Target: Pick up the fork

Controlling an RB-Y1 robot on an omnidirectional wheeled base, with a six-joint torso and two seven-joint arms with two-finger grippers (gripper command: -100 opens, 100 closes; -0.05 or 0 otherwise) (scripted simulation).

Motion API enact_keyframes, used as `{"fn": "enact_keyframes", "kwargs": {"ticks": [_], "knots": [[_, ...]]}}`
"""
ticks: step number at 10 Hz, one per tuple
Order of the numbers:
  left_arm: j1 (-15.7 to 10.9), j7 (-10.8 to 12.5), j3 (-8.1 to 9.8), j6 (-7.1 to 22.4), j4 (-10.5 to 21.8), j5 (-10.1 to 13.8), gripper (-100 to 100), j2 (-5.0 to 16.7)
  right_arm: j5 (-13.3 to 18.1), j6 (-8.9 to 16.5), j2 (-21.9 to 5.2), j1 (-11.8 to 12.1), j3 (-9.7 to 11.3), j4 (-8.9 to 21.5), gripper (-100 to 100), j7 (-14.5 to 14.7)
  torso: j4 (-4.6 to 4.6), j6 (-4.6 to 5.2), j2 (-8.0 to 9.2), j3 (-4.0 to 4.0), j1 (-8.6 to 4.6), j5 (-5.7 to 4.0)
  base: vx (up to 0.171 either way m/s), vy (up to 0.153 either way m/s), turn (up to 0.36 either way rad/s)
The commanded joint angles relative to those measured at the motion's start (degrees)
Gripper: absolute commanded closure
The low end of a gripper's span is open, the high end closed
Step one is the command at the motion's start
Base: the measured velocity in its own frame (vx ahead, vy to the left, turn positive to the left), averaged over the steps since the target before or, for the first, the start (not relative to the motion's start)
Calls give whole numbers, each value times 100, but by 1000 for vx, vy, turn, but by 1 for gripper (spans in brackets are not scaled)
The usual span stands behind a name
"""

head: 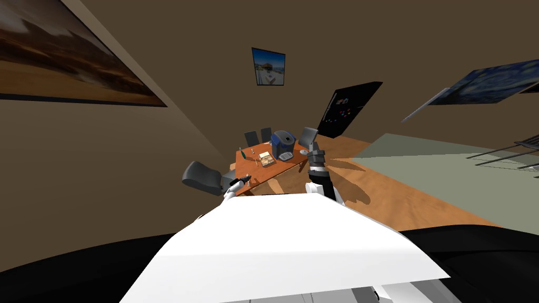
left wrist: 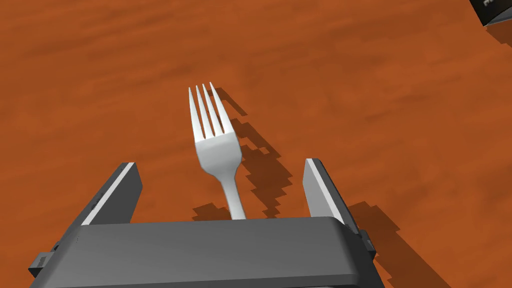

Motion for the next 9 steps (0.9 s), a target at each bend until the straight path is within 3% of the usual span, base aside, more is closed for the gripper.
{"fn": "enact_keyframes", "kwargs": {"ticks": [1, 2, 3, 7, 8, 9], "knots": [[64, -54, 64, -102, 0, -120, -100, -160, 0, 0, 0, 0, 0, 0, 0, 0, 0, 0, 0, 0, 0, 0, 104, 66, -5], [33, -52, 15, -85, 29, -32, -100, -85, 0, 0, 0, 0, 0, 0, 0, 0, -2, 0, -7, -4, -2, 0, 47, 26, -3], [36, -61, 18, -103, 32, -38, 100, -94, 0, 0, 0, 0, 0, 0, 0, 0, 0, 0, 6, 2, -13, -2, 8, 5, 0], [30, -48, 21, -103, 26, -30, 100, -100, 0, 0, 1, -1, 1, 0, 0, 0, -1, 2, 21, 9, -15, -4, 0, 0, 0], [29, -48, 21, -103, 26, -29, 0, -101, 0, 0, 1, -1, 1, 0, 0, 0, -1, 1, 22, 9, -14, -4, 0, 0, 0], [38, 50, 51, 63, -111, -101, 100, -15, 0, 0, 1, -1, 1, 0, 0, 0, -1, 1, 22, 9, -13, -4, -48, -40, 0]]}}
